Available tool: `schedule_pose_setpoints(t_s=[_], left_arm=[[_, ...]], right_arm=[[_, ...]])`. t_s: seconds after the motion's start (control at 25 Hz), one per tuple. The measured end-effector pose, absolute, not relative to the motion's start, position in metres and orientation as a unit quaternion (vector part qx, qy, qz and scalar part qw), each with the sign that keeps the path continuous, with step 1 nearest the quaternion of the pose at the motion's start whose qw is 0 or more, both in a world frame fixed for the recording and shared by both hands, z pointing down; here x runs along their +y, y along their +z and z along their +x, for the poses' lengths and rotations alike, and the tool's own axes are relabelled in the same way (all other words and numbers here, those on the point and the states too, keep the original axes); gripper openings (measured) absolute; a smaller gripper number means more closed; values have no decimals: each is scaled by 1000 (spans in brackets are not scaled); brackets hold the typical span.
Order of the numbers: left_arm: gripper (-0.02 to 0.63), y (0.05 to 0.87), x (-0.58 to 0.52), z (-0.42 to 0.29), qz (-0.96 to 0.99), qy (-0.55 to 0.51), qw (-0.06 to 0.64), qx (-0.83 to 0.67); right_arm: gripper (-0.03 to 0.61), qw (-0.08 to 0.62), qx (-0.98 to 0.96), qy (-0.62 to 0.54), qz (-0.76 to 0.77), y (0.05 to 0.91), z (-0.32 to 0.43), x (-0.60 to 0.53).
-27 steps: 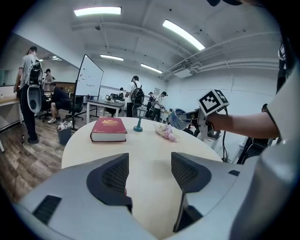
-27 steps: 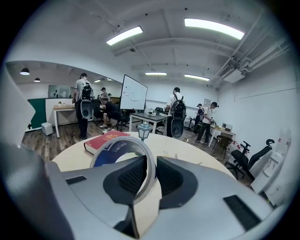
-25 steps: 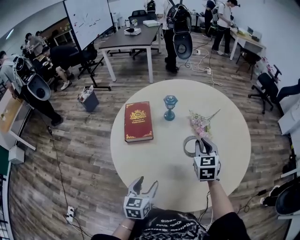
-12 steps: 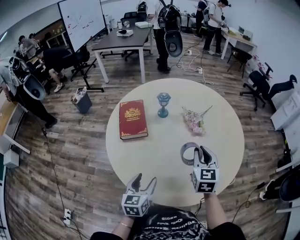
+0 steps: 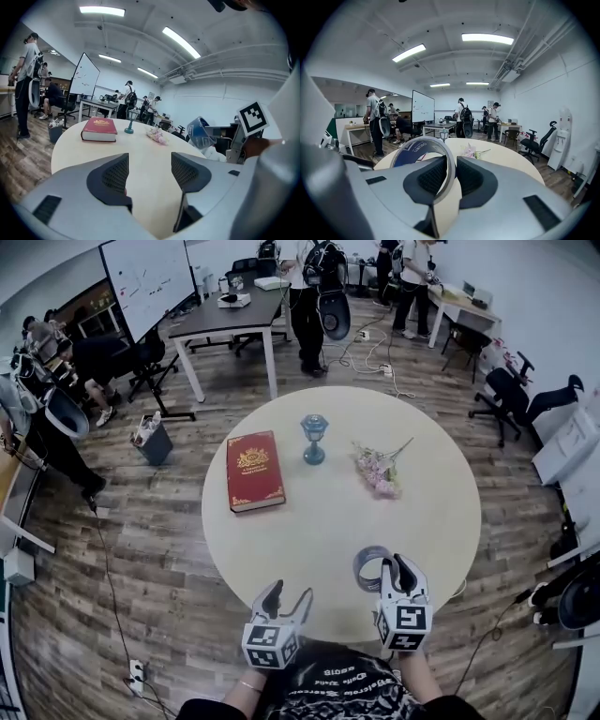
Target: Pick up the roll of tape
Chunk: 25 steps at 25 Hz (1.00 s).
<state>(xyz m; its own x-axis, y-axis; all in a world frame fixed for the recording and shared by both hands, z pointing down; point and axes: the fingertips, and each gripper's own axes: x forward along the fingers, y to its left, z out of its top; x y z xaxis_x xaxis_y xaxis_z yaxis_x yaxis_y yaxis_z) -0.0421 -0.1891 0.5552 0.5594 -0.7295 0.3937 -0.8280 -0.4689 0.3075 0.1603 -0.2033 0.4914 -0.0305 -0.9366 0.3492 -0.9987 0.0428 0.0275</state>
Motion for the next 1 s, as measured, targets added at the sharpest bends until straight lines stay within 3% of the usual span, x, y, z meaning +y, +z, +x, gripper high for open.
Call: schedule_pose_setpoints(t_s=[0.68,0.8,1.0], left_arm=[[305,546,-191,-31,869,127,192,-439],[252,543,-189,-30,872,123,187,-436],[71,541,-188,-25,875,126,180,-431]], right_arm=[[74,141,-715,147,669,525,139,-160],[74,145,-715,150,667,526,137,-159],[74,151,-717,152,663,529,133,-158]])
